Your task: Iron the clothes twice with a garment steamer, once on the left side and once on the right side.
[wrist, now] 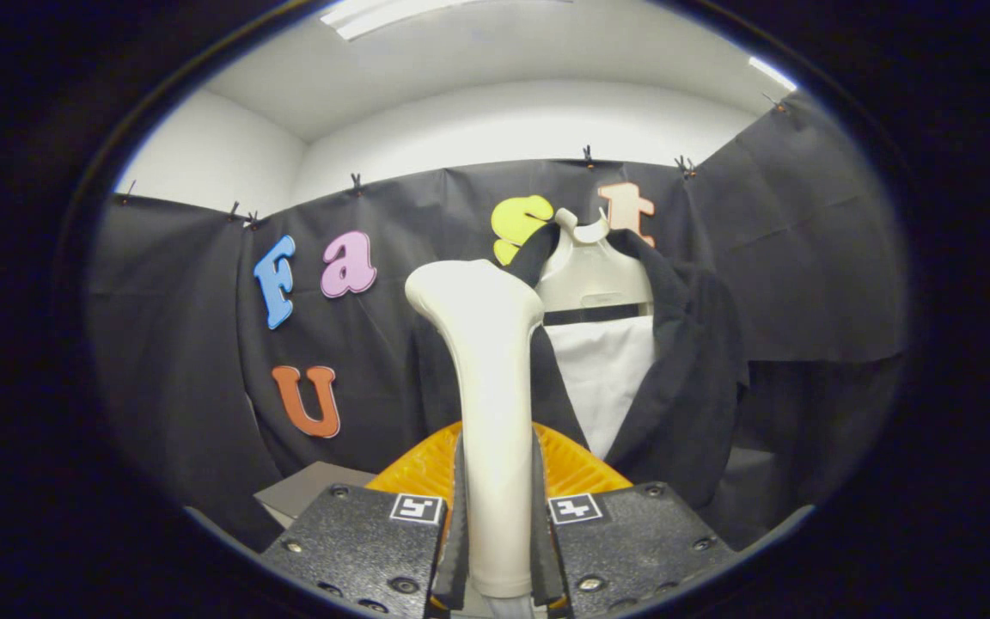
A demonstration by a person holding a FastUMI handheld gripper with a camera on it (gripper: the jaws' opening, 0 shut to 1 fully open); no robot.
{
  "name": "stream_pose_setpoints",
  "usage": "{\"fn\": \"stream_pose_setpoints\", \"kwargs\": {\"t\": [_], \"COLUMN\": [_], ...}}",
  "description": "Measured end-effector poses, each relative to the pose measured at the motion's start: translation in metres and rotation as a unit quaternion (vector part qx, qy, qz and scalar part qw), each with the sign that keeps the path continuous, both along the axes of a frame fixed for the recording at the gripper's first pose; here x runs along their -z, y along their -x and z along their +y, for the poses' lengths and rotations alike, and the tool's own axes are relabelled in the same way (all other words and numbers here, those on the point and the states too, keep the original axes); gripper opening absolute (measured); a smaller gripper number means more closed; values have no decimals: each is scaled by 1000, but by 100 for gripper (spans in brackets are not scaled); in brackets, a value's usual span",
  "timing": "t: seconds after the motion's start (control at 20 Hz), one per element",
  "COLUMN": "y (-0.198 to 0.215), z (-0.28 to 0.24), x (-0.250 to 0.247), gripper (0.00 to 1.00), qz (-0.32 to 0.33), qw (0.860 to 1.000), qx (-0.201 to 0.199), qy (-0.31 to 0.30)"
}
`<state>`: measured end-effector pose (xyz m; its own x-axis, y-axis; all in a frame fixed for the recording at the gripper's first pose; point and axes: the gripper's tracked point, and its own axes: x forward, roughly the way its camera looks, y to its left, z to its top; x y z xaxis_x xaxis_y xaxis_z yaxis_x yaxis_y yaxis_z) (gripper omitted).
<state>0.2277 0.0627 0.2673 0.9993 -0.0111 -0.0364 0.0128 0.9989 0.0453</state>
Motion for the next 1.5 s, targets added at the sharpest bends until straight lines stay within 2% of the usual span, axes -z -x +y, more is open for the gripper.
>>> {"fn": "stream_pose_setpoints", "kwargs": {"t": [0.35, 0.75, 1.15, 1.5], "y": [15, 51, 94, 108], "z": [-24, -33, -31, -39], "x": [37, 87, 174, 230], "gripper": [32, 32, 32, 32], "qz": [15, 33, 85, 116], "qw": [1000, 999, 996, 992], "qx": [8, 16, 31, 52], "qy": [10, 7, 15, 12]}}
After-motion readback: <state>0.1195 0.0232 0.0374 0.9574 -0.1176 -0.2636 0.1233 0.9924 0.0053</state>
